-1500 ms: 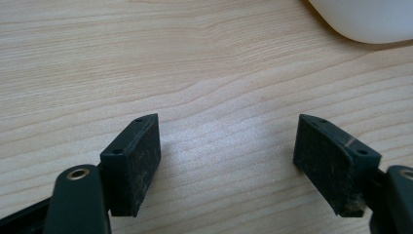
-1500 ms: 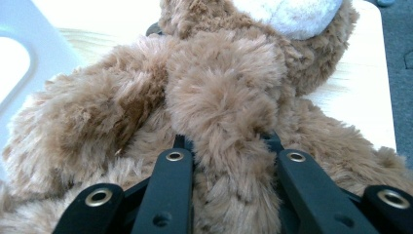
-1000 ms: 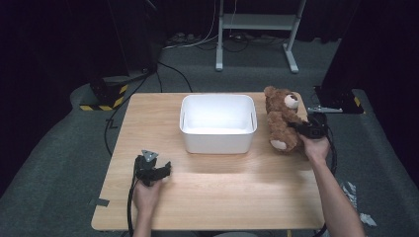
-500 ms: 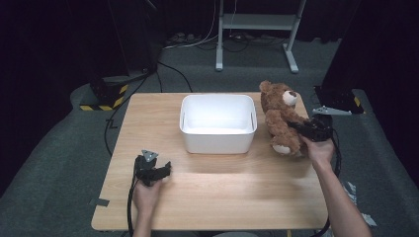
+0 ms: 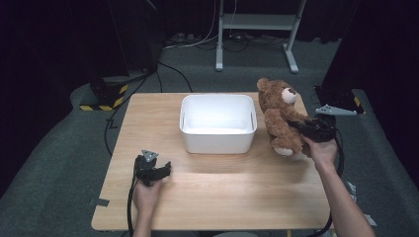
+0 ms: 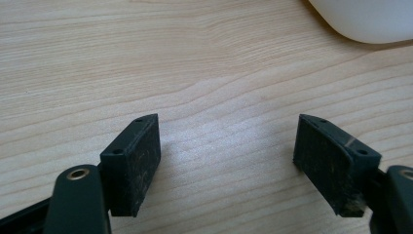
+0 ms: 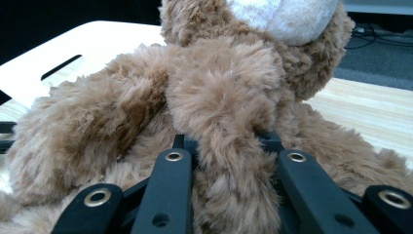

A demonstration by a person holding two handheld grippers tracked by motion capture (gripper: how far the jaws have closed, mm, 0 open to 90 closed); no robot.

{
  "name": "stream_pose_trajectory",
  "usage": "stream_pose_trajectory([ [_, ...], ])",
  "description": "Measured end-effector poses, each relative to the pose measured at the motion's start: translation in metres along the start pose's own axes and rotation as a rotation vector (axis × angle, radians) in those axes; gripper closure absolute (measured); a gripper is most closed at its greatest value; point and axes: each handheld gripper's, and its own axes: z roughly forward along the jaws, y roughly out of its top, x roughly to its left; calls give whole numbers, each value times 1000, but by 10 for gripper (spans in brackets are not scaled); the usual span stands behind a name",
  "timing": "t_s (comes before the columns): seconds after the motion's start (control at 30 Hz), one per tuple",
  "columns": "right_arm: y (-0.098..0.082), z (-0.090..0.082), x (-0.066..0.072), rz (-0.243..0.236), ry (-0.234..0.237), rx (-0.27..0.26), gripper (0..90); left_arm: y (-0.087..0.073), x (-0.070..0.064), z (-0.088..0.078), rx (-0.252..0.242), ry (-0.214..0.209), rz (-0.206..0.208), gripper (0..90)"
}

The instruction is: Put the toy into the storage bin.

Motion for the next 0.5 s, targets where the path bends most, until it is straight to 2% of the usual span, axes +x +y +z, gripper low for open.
stream_pose_trajectory([
  [0.5,14,-14,16,-41,41,-31,751,0,0,0,0,0,0,252],
])
